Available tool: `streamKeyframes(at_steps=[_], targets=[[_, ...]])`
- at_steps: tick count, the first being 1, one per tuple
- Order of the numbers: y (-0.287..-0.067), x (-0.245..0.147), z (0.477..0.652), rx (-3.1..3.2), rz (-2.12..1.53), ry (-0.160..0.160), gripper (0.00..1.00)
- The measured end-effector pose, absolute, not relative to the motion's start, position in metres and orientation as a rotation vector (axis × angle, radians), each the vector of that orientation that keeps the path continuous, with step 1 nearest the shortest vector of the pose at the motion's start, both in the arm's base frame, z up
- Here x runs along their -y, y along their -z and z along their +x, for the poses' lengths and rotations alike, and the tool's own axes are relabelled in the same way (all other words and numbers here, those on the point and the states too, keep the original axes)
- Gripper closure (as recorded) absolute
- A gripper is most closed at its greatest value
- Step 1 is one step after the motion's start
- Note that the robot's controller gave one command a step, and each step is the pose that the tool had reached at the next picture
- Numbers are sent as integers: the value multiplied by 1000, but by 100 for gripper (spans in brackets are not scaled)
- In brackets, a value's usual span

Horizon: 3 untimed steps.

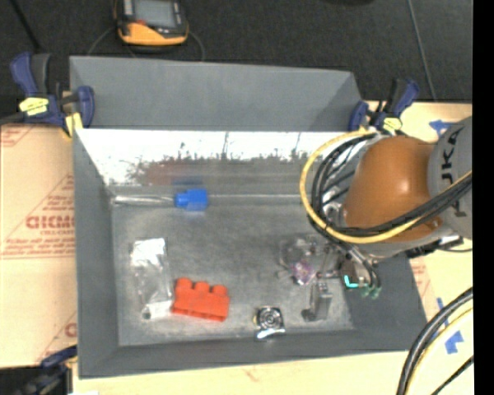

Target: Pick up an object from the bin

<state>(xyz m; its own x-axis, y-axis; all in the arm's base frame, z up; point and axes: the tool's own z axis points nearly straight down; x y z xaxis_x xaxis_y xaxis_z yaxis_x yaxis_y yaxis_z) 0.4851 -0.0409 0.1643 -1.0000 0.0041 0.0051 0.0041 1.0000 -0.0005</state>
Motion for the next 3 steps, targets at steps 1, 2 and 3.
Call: streamKeyframes(at_steps=[1, 2, 3], targets=[[-88, 107, 494, 3138, -55, -4, 0], [-71, 102, 554, 3147, -125, -2, 0], [-71, 102, 552, 3144, -122, -3, 100]])
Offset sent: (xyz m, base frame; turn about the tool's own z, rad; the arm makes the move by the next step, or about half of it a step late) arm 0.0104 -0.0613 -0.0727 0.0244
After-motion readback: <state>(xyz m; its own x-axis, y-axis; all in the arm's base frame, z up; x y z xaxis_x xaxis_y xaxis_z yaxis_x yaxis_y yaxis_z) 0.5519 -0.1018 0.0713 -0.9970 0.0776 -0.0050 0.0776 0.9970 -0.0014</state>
